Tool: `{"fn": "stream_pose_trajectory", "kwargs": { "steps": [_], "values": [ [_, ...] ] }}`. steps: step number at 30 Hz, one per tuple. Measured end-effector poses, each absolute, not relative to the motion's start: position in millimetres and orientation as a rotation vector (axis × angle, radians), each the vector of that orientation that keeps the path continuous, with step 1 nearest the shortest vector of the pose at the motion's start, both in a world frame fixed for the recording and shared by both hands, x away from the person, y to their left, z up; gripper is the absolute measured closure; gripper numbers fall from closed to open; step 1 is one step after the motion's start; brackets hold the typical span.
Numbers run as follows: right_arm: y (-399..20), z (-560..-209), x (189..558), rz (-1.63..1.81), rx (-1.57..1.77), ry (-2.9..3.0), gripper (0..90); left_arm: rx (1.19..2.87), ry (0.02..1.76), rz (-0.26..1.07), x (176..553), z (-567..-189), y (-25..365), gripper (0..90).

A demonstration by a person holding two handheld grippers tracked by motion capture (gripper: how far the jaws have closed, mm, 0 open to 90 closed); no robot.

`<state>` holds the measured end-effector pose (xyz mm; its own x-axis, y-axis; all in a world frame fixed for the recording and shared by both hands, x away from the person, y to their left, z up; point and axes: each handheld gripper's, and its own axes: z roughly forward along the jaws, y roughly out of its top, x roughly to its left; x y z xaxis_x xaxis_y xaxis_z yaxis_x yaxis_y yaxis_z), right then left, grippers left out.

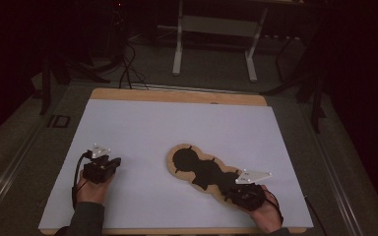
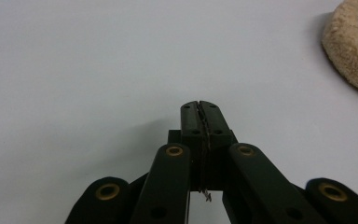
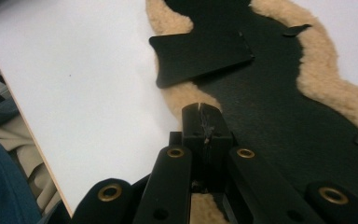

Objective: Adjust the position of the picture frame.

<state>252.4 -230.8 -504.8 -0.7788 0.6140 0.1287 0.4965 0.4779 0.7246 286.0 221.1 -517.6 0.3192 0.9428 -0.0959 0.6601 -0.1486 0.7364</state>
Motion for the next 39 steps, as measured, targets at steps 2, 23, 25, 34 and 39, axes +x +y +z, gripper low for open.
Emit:
{"fn": "stream_pose_trajectory", "kwargs": {
  "steps": [2,23,25,34,39],
  "values": [
    [-228.2,-505.5,251.3,1.184,0.965,2.577,89.9,1.887,1.421,0.516,286.1,-517.7,221.4,90.0],
    [-212.9,-514.9,246.9,1.102,0.896,2.645,89.9,1.886,1.432,0.523,286.6,-518.2,221.7,90.0],
    [-212.8,-515.0,247.0,1.101,0.896,2.646,89.9,1.886,1.434,0.522,286.7,-518.3,221.6,90.0],
    [-212.0,-515.0,246.6,1.086,0.882,2.651,90.0,1.890,1.435,0.523,286.7,-518.2,221.7,90.0],
    [-211.7,-514.9,246.6,1.077,0.875,2.650,90.0,1.891,1.435,0.524,286.7,-518.3,221.6,90.0]
  ]
}}
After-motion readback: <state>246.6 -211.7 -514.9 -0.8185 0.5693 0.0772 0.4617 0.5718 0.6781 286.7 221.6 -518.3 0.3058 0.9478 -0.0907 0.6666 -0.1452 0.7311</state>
